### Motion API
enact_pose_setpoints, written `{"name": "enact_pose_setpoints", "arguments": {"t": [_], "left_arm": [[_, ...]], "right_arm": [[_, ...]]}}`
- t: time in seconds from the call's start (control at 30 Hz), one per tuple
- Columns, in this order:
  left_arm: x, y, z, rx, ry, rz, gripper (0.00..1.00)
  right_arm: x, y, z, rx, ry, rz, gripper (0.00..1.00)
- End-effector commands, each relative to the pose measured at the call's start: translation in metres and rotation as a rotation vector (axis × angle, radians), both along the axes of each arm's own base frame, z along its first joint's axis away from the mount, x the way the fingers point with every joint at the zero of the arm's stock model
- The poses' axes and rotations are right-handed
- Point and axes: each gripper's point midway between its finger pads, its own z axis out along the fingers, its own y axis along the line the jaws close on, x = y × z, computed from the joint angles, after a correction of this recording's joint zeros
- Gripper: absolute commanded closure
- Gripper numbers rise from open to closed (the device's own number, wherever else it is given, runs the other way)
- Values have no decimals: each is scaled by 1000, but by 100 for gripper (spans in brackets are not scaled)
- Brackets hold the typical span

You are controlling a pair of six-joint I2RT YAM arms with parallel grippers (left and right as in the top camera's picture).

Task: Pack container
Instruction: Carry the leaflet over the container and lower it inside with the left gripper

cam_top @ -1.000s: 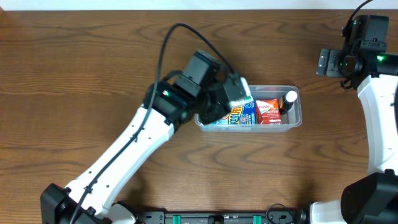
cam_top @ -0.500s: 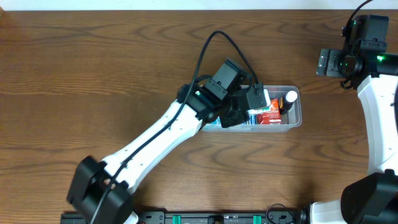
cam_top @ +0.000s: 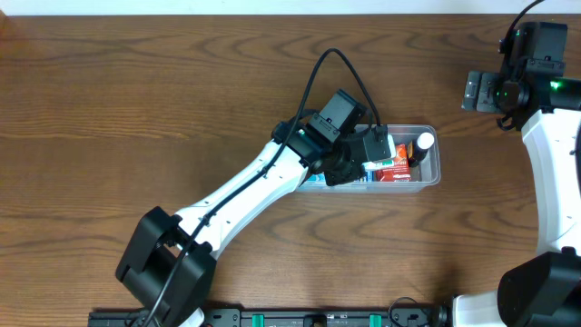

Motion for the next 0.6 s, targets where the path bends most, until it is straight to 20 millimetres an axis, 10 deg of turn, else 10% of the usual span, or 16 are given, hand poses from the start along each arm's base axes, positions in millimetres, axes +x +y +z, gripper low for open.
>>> {"name": "enact_pose_setpoints", "arguments": {"t": [0.0, 0.57], "left_arm": [[0, -4, -8, 3, 12, -16, 52], [4, -7, -34, 31, 42, -16, 51]], "right_arm": [[-2, -3, 4, 3, -13, -19, 1], [-2, -3, 4, 3, -14, -19, 1]]}}
